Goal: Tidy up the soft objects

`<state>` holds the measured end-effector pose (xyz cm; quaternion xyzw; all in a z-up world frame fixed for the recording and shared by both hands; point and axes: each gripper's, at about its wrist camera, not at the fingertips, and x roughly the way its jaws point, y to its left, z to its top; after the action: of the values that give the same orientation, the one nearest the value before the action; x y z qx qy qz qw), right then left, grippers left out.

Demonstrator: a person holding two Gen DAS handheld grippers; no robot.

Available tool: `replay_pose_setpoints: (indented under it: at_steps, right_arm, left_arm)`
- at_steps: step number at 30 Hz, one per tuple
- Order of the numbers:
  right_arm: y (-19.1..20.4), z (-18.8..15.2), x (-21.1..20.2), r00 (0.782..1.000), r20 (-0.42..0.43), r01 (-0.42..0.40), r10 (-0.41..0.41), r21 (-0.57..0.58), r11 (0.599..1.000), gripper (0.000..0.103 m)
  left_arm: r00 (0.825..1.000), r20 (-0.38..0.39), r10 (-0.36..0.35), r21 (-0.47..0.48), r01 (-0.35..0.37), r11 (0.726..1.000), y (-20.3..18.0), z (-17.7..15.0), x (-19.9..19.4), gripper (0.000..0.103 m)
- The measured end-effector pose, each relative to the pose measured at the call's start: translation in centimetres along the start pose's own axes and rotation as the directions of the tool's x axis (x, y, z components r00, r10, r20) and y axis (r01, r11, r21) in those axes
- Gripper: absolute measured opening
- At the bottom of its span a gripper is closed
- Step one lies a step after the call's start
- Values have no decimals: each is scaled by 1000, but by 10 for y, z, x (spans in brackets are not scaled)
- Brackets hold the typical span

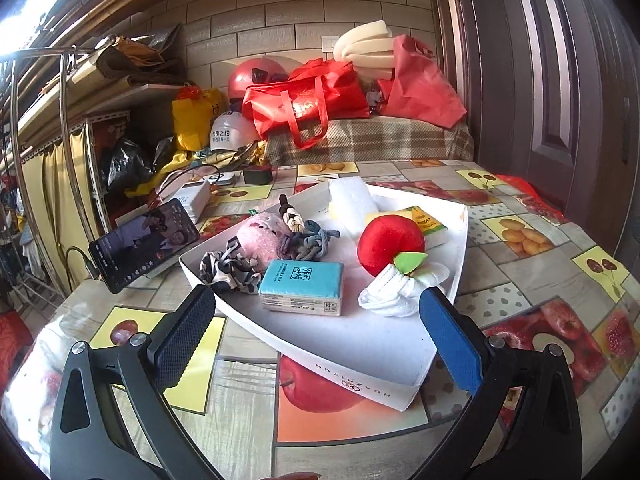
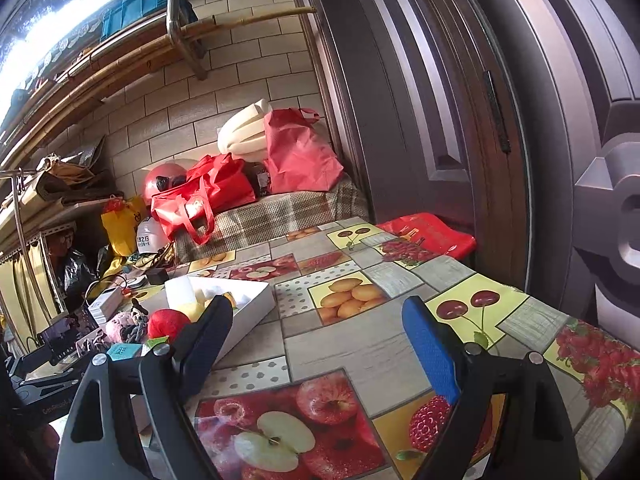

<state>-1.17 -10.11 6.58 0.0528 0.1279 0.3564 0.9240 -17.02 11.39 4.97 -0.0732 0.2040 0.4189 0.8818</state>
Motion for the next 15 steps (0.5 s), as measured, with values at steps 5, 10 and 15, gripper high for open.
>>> replay_pose_setpoints:
  at_steps: [5,10,15]
  right_arm:
    - [5,-1,-6,1000,25,5,-4,-32,999,87]
    - [7,0,-7,1000,29,2,-1,-41,999,87]
    - [8,1,-7,1000,26,-2,2,-27,1000,87]
  left_arm:
    - [1000,-9,2,11,-2,1000,-3,-1,2,103]
    - [1000,-4,2,15,-2,1000,-3,-1,2,103]
    - [1000,-5,2,15,-2,1000,-4,-1,2,103]
